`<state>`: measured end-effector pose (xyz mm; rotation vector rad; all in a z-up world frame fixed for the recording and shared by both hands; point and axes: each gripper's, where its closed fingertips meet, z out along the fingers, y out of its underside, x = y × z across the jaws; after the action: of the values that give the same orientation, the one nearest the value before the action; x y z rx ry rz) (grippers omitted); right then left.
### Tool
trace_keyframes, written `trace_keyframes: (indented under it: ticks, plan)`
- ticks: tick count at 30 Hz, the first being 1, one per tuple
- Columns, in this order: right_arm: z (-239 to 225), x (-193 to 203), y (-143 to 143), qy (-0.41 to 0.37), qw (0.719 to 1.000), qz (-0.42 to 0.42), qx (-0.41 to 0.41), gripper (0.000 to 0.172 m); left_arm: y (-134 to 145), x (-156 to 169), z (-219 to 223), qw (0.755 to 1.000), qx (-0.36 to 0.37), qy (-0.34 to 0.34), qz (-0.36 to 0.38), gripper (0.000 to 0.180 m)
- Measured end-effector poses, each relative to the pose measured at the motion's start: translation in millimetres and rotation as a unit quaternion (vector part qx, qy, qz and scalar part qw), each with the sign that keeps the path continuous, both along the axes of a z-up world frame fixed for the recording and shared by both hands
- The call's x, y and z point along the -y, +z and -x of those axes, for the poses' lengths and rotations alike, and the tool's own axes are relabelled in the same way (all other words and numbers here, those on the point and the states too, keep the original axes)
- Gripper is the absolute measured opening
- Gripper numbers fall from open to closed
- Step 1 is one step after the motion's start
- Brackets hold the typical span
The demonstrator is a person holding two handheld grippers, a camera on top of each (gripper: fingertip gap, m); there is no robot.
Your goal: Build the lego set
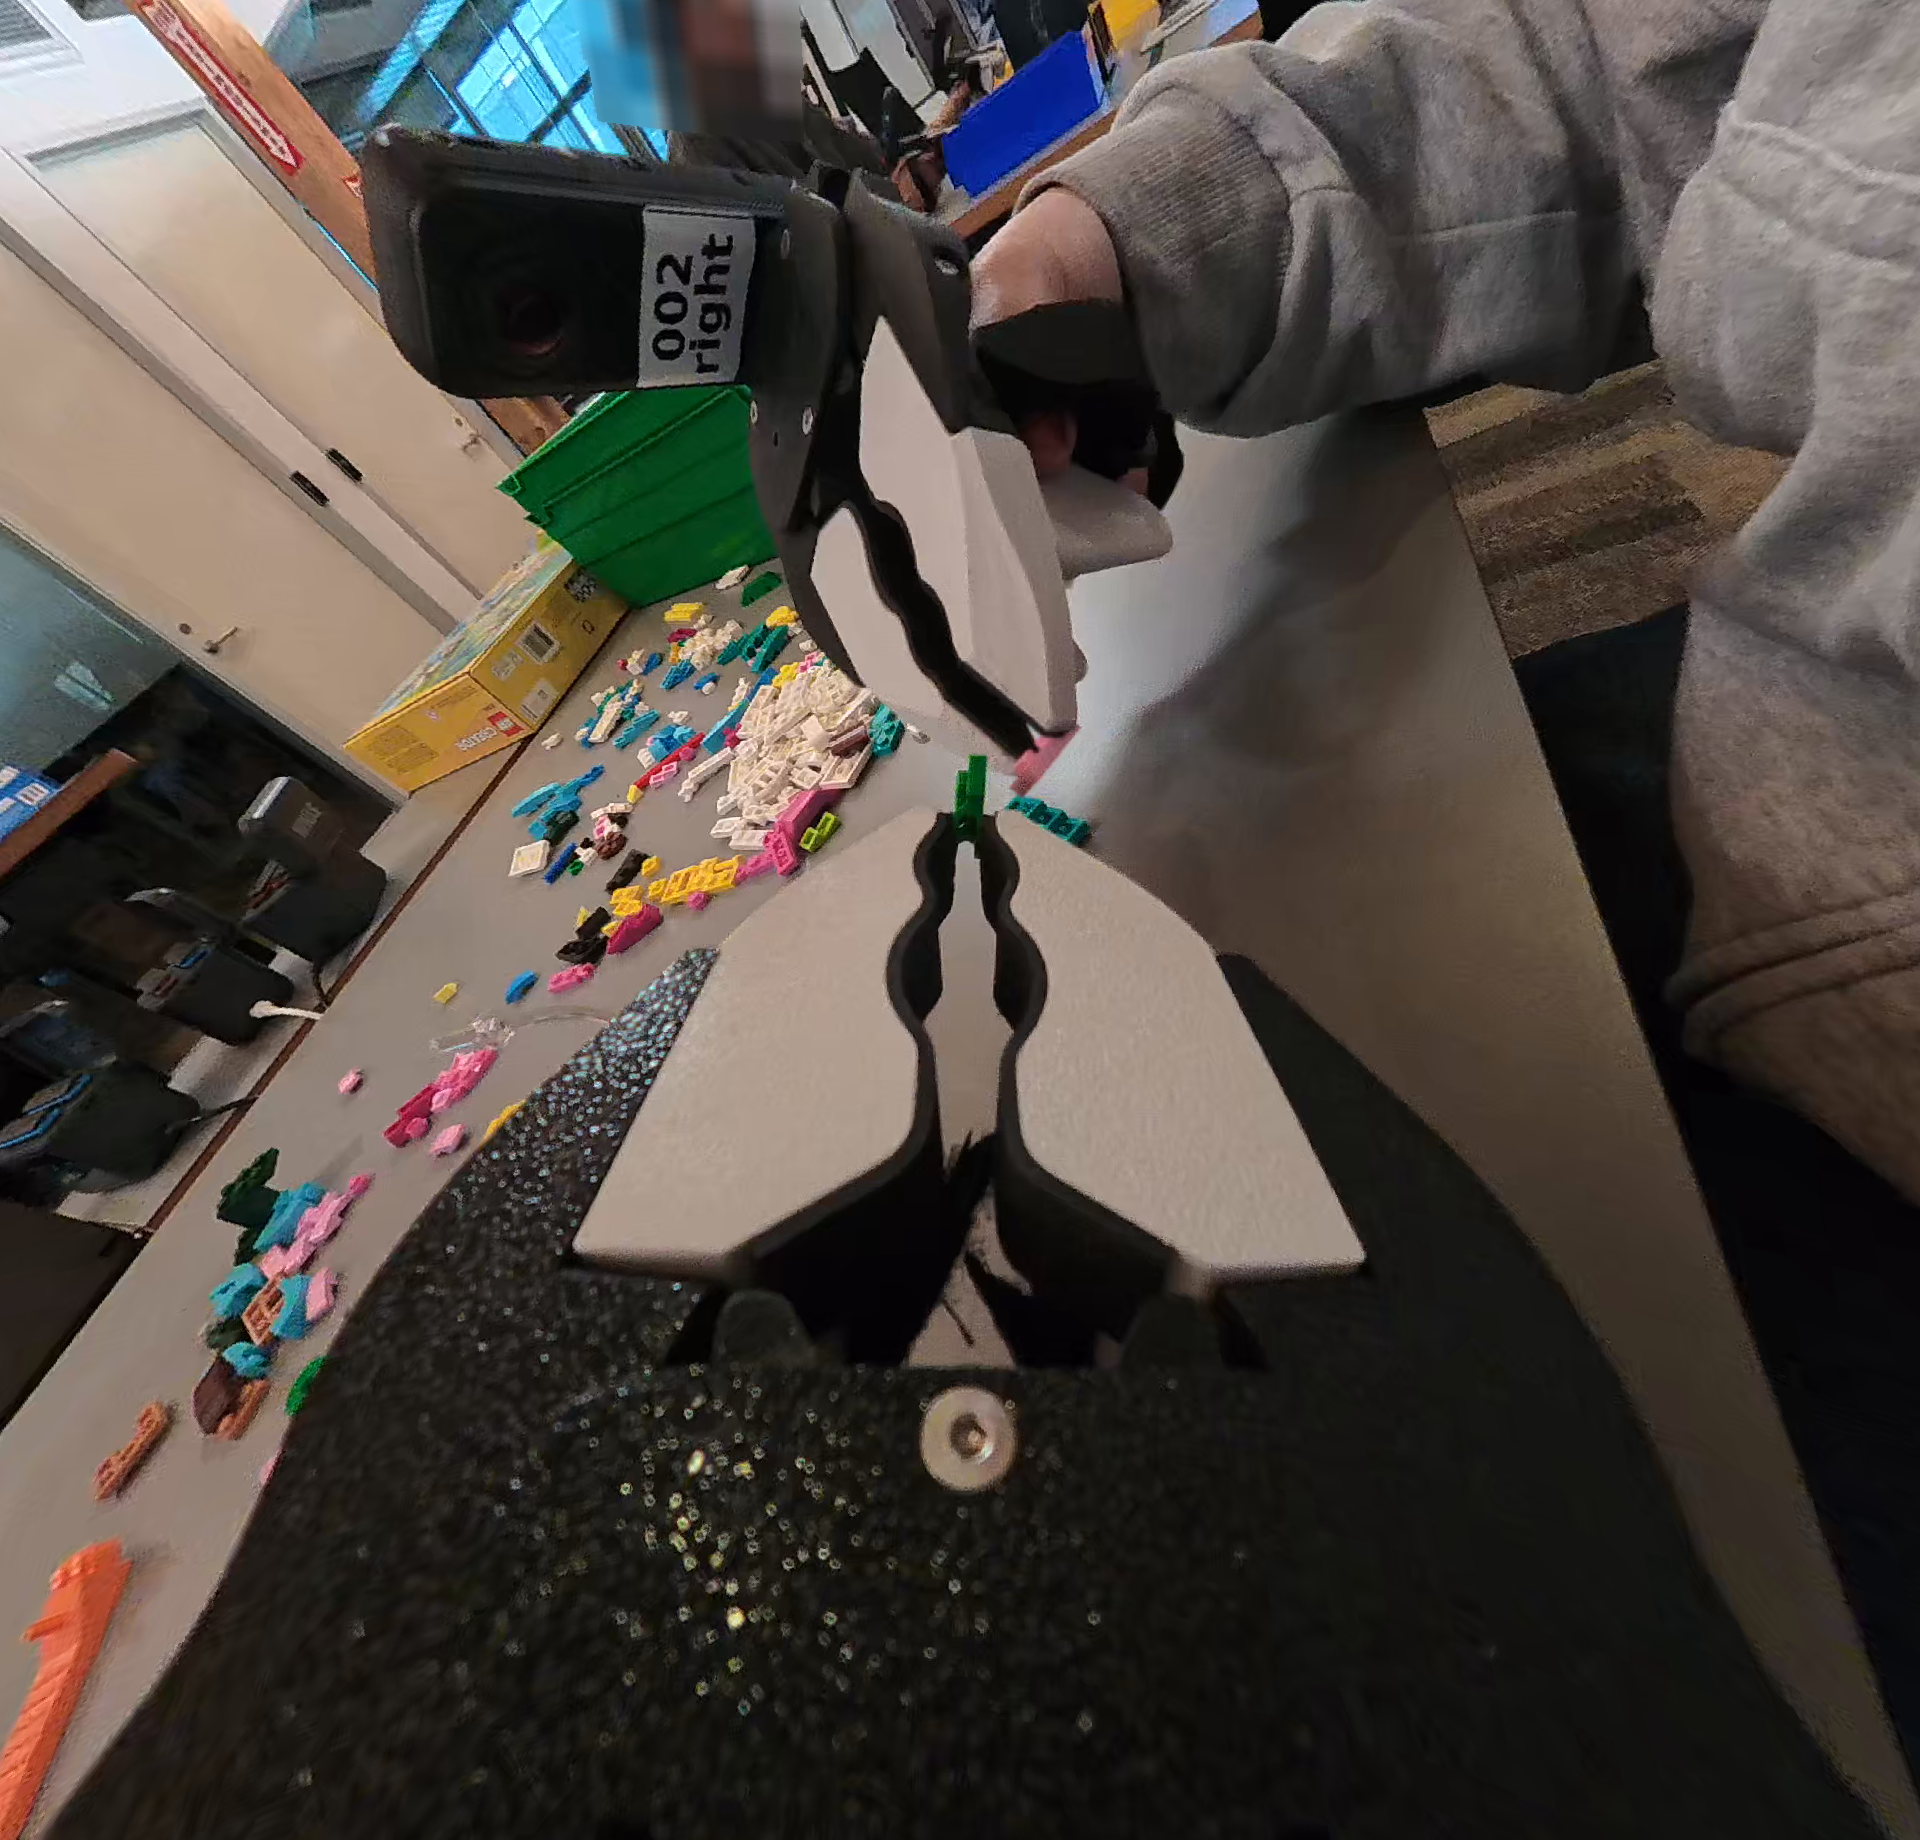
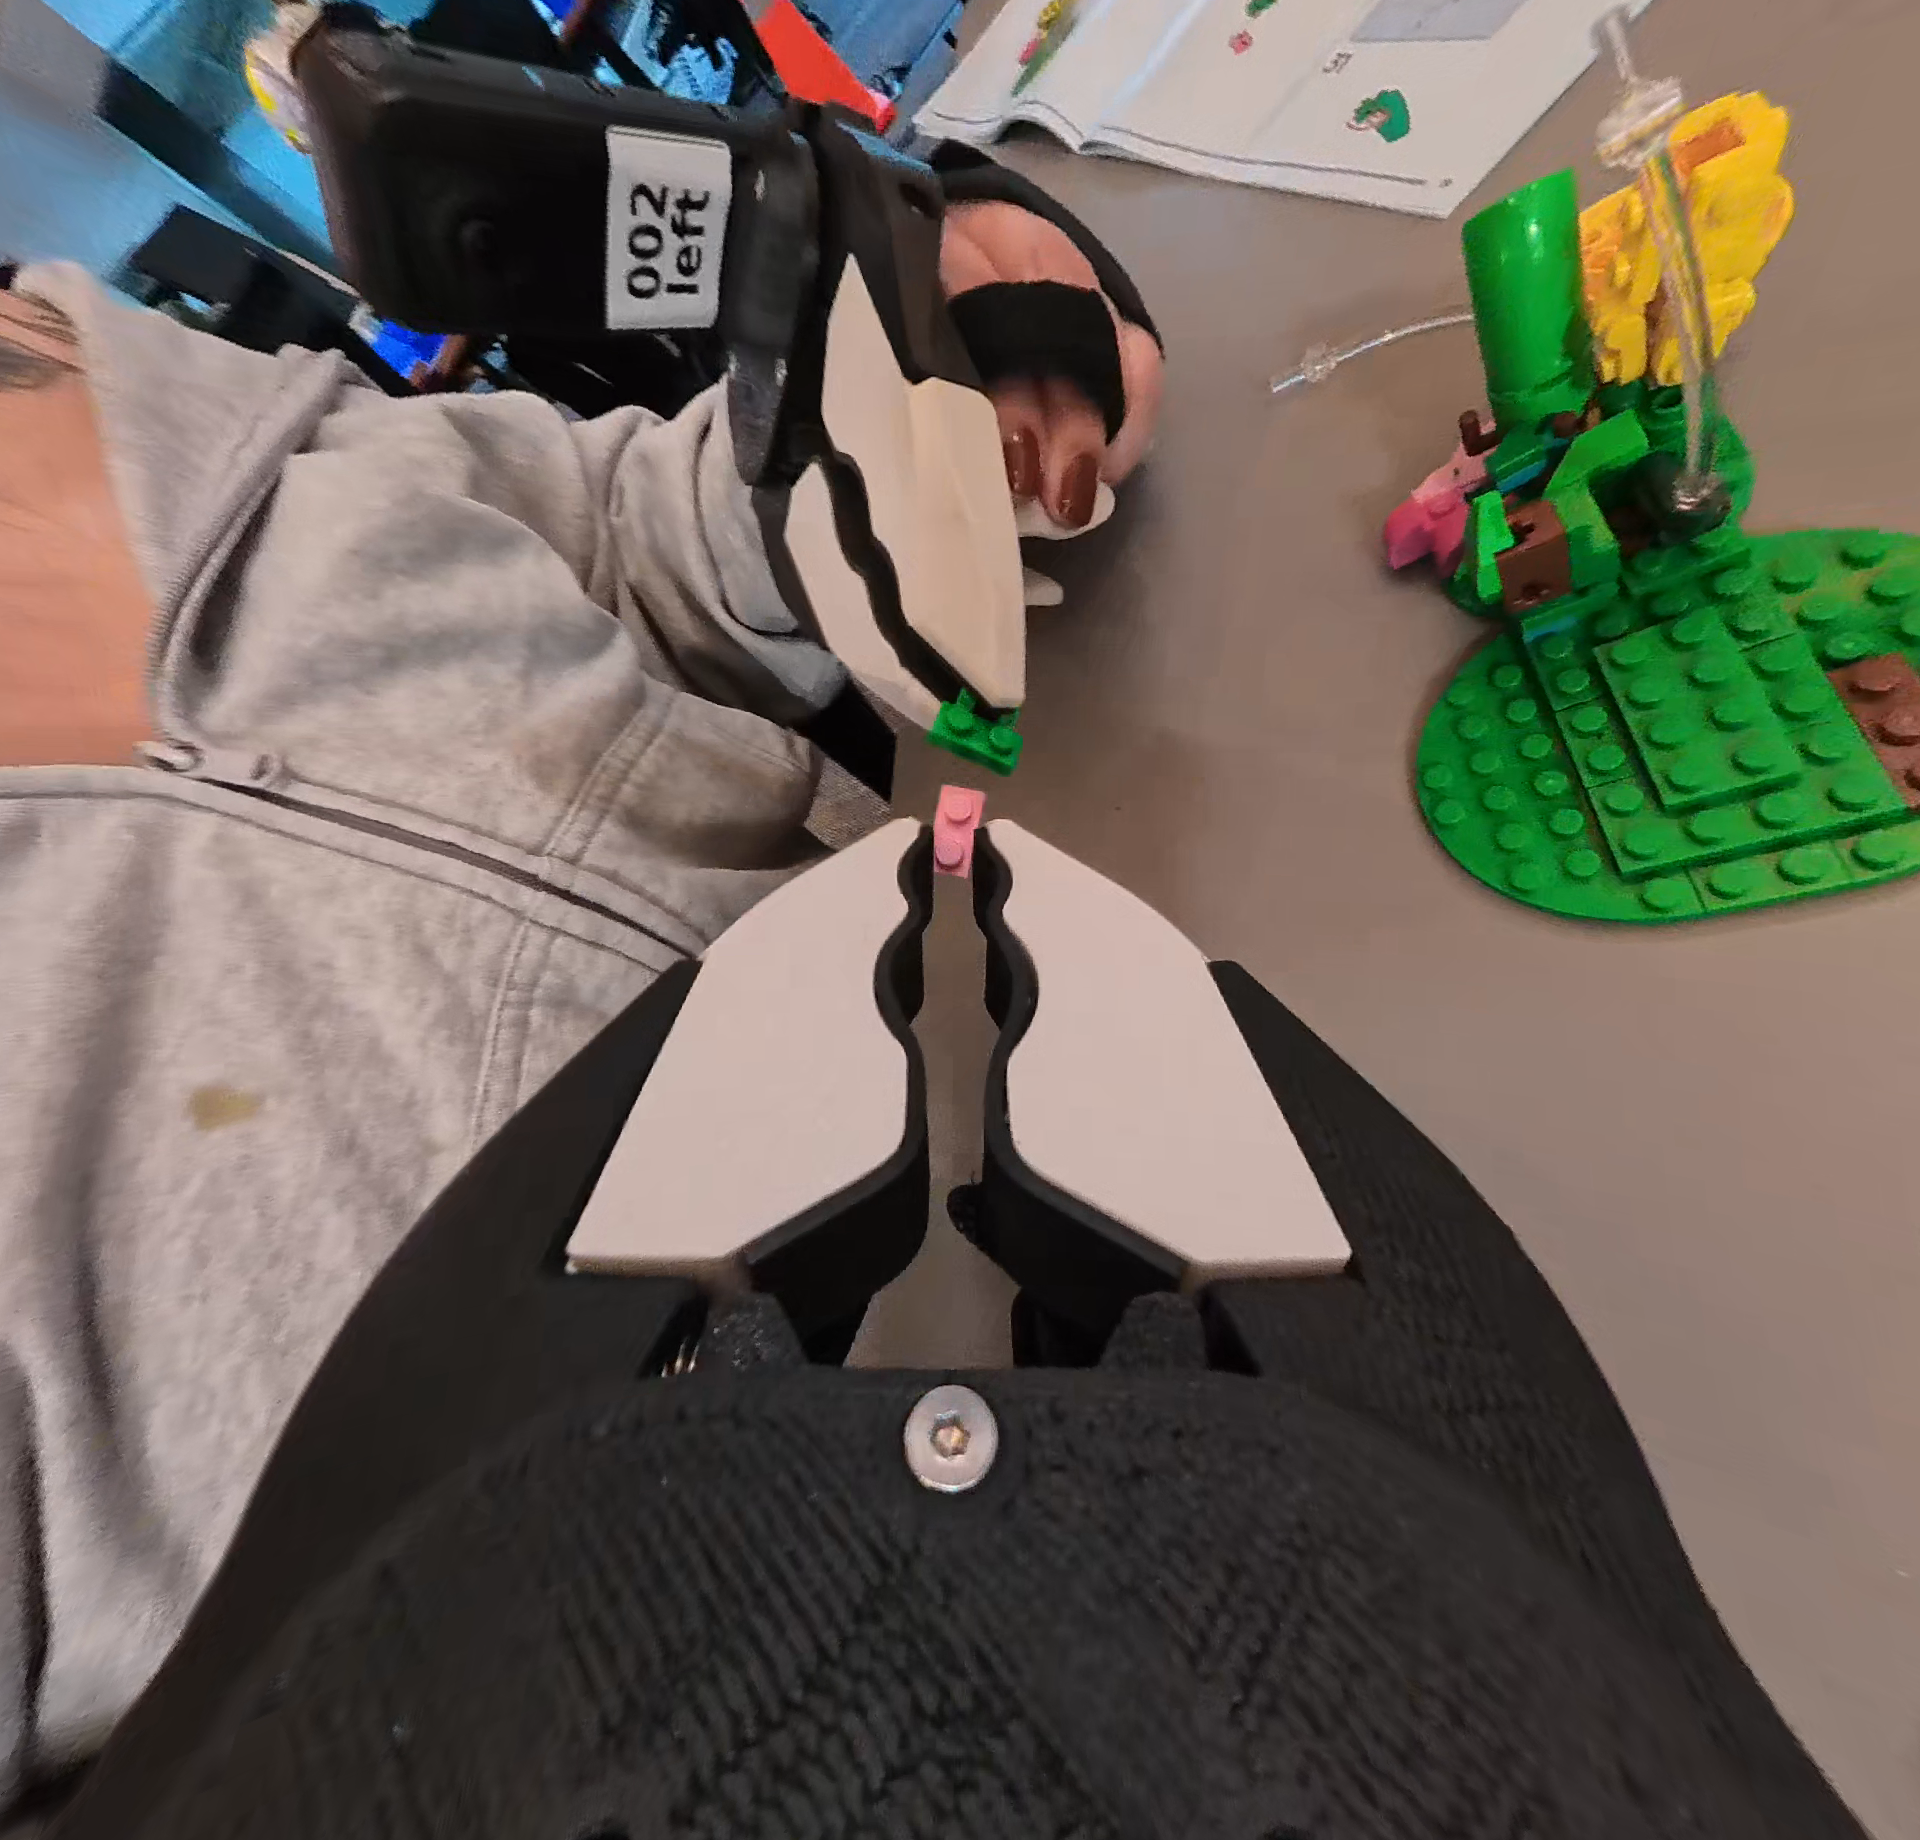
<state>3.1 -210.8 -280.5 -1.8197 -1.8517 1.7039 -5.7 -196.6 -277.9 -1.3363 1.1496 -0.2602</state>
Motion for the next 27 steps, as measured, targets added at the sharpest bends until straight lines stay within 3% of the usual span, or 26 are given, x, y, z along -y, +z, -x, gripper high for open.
trace_keyframes:
  ticks: [27]
  plan:
    - [2,-8,-15,-0.031,0.997,-0.070,0.026,0.005,-15,0,-7,0.981,-0.150,0.023,-0.118,0.005]
